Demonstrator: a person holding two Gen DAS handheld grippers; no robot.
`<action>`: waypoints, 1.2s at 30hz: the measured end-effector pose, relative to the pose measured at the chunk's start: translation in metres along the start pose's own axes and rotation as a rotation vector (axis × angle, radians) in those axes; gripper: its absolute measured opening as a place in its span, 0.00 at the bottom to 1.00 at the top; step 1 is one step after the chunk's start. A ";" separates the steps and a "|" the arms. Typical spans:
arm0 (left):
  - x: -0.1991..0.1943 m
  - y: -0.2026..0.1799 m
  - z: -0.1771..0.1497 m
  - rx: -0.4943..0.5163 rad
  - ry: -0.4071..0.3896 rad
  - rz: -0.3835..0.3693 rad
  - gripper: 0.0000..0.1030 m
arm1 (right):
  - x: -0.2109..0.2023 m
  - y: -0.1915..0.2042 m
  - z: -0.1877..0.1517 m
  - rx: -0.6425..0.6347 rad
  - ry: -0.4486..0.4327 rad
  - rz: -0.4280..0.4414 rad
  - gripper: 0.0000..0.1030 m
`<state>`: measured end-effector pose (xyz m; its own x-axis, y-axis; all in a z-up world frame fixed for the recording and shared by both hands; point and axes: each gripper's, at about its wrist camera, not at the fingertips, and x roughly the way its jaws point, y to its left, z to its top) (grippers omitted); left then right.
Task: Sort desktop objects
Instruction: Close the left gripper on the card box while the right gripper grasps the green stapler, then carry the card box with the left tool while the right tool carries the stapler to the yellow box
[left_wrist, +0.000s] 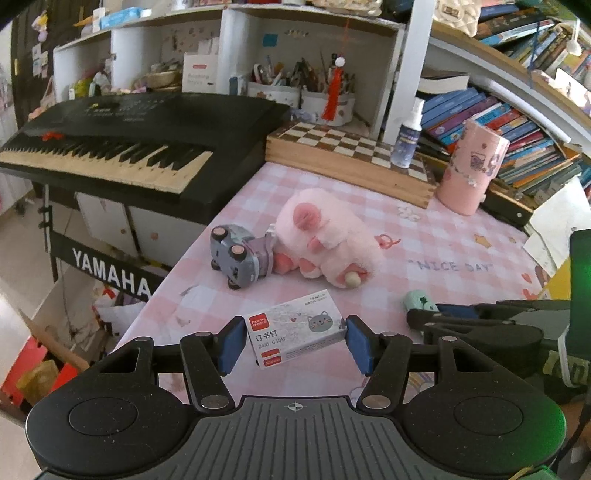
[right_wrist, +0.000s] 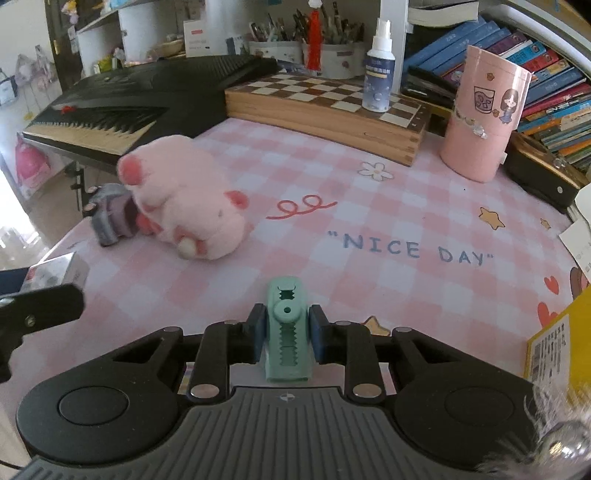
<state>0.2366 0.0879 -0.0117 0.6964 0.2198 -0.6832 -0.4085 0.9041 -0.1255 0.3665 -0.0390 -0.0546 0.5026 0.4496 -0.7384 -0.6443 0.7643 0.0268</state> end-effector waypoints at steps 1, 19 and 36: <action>-0.003 0.000 0.000 0.003 -0.005 -0.005 0.58 | -0.005 0.001 0.000 -0.001 -0.016 -0.003 0.22; -0.092 0.006 0.009 0.105 -0.176 -0.157 0.58 | -0.151 0.015 0.002 0.090 -0.227 0.023 0.22; -0.127 0.030 -0.043 0.131 -0.087 -0.289 0.58 | -0.188 0.062 -0.067 0.199 -0.152 -0.038 0.22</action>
<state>0.1099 0.0715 0.0401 0.8224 -0.0270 -0.5682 -0.1116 0.9718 -0.2077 0.1939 -0.1074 0.0406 0.6148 0.4720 -0.6319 -0.5046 0.8511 0.1447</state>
